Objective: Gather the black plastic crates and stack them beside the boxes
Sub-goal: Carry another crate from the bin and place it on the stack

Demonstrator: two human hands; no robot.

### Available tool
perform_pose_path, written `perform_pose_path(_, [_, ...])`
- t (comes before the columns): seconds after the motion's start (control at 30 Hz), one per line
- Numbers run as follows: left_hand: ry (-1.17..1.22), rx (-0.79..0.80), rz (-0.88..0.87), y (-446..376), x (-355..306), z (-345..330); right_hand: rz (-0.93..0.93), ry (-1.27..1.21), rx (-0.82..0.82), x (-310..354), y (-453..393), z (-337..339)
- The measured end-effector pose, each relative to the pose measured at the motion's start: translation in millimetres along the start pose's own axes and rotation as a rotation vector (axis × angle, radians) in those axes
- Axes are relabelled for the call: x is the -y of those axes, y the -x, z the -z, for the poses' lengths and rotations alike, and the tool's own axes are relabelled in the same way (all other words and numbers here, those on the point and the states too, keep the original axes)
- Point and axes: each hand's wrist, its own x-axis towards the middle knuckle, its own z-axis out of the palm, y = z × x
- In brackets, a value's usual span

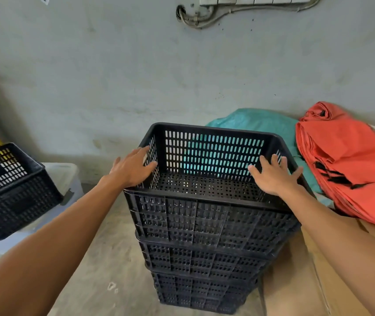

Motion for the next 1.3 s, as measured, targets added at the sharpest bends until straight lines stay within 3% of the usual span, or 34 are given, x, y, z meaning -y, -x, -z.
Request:
perform_pose_path(0.3, [0.032, -0.177, 0.132, 10, 98, 49, 0.471, -0.159, -0.114, 213, 19, 21])
perform_pose_path(0.47, [0.050, -0.195, 0.267, 42, 207, 80, 0.654, -0.193, -0.077, 354, 42, 6])
perform_pose_path(0.63, [0.131, -0.214, 0.458, 78, 337, 99, 0.721, -0.310, -0.002, 495, 76, -35])
perform_pose_path(0.97, [0.272, -0.154, 0.737, 111, 539, 92, 0.649, -0.532, 0.380, 684, 93, -143])
perform_pose_path(1.17, [0.292, -0.129, 0.784, 71, 640, 76, 0.458, -0.721, 0.586, 779, 54, -211])
perform_pose_path(1.3, [0.287, -0.103, 0.796, 25, 713, 71, 0.203, -0.874, 0.769, 853, 18, -250])
